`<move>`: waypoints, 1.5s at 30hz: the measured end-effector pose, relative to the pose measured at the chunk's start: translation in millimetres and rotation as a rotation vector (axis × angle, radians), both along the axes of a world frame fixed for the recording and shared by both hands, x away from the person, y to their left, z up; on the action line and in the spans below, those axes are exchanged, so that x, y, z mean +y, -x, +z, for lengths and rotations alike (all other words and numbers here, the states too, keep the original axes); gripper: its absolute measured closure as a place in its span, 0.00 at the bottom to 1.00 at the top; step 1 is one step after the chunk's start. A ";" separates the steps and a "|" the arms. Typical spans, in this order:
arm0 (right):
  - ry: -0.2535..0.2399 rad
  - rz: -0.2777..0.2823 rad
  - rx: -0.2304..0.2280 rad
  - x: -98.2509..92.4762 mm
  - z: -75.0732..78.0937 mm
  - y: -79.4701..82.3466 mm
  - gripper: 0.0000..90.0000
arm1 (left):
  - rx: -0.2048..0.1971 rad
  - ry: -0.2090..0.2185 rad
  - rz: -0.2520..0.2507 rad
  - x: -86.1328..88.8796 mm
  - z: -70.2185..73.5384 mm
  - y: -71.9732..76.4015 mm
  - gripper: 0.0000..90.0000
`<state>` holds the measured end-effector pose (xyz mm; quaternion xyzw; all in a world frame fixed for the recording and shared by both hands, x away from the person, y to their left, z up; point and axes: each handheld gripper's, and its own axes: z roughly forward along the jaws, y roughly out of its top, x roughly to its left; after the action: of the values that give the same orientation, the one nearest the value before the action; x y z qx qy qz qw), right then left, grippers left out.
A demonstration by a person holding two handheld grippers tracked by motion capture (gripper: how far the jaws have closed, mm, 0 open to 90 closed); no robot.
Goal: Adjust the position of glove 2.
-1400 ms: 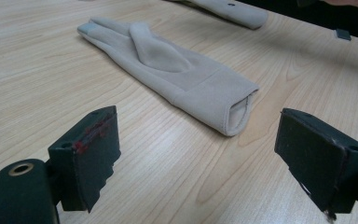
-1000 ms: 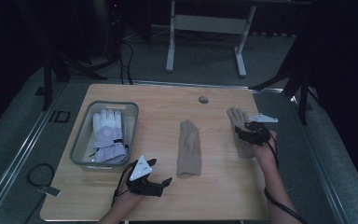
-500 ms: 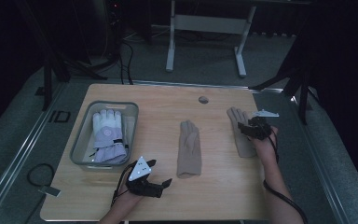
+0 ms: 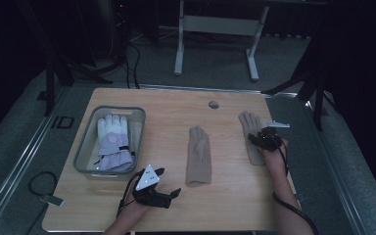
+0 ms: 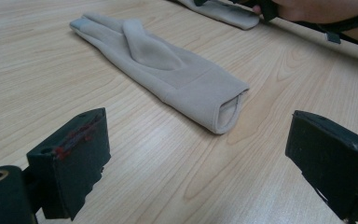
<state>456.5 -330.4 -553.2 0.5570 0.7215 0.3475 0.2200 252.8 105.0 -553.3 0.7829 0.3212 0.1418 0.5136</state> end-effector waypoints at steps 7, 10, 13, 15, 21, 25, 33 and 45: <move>0.015 -0.023 0.020 6.2 6.3 3.9 0.93 | 0.005 0.001 0.004 0.3 -0.5 -1.1 0.07; -0.005 -0.041 0.028 7.4 12.9 7.2 0.94 | 0.004 0.004 0.006 0.7 -0.1 -1.2 0.07; -0.026 -0.056 0.019 8.4 21.5 14.8 0.94 | 0.004 0.008 0.010 1.2 0.2 -1.5 0.07; -0.059 -0.064 0.010 8.3 28.3 22.0 0.94 | 0.006 0.008 0.015 1.7 0.4 -1.9 0.07; -0.074 -0.099 -0.009 12.0 44.9 45.7 0.94 | 0.006 0.008 0.019 1.8 0.9 -1.7 0.07; -0.043 -0.103 -0.018 18.8 51.9 61.9 0.94 | 0.005 0.009 0.016 2.2 1.5 -2.1 0.07; -0.058 -0.115 -0.016 26.9 49.8 89.6 0.94 | 0.001 0.008 0.014 2.7 1.6 -2.5 0.07; -0.017 -0.098 0.031 32.9 12.3 97.2 0.93 | -0.010 0.007 0.006 2.0 2.7 -1.2 0.07</move>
<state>359.3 -297.5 -540.9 0.5987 0.6940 0.3336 0.2208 254.0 107.0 -550.6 0.7793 0.3215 0.1462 0.5176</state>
